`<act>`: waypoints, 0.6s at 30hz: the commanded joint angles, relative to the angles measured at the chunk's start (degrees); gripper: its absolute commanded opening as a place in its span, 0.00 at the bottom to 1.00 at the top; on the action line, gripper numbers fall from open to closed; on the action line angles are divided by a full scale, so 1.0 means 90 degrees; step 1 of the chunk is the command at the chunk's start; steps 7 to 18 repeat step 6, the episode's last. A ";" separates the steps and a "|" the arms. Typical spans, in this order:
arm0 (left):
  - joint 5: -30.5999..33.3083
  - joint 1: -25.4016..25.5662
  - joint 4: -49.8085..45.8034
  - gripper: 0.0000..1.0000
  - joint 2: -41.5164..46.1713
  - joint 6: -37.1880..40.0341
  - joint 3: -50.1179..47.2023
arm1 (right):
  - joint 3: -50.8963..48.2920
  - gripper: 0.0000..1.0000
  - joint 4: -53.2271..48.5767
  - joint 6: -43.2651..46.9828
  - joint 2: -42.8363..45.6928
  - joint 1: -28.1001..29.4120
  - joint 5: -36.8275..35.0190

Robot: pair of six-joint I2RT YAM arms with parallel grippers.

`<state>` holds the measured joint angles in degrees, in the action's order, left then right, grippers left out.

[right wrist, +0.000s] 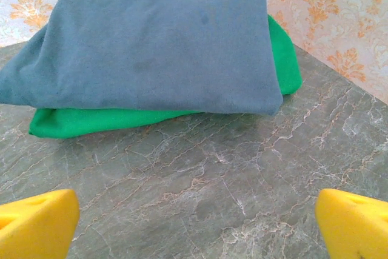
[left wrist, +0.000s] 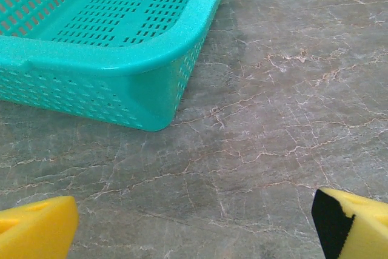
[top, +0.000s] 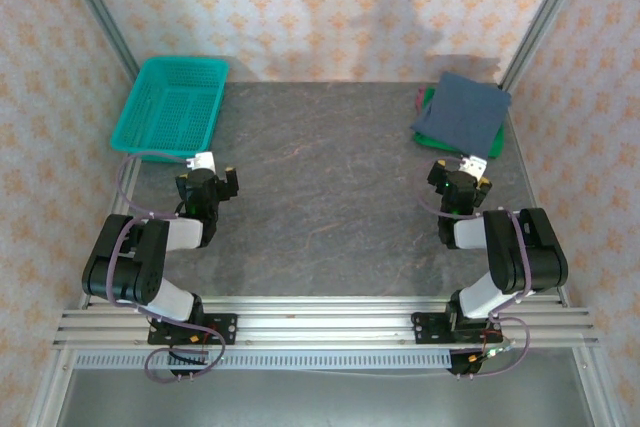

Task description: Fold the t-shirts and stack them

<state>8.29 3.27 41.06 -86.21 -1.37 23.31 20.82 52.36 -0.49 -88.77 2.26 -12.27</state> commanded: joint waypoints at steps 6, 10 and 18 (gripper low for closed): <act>0.0020 -0.0041 0.0243 1.00 0.0048 0.0133 0.0091 | -0.0045 0.99 0.0202 0.0055 0.0031 0.0039 -0.0057; 0.0020 -0.0041 0.0243 1.00 0.0048 0.0133 0.0091 | -0.0045 0.99 0.0202 0.0055 0.0031 0.0039 -0.0057; 0.0020 -0.0041 0.0243 1.00 0.0048 0.0133 0.0091 | -0.0045 0.99 0.0202 0.0055 0.0031 0.0039 -0.0057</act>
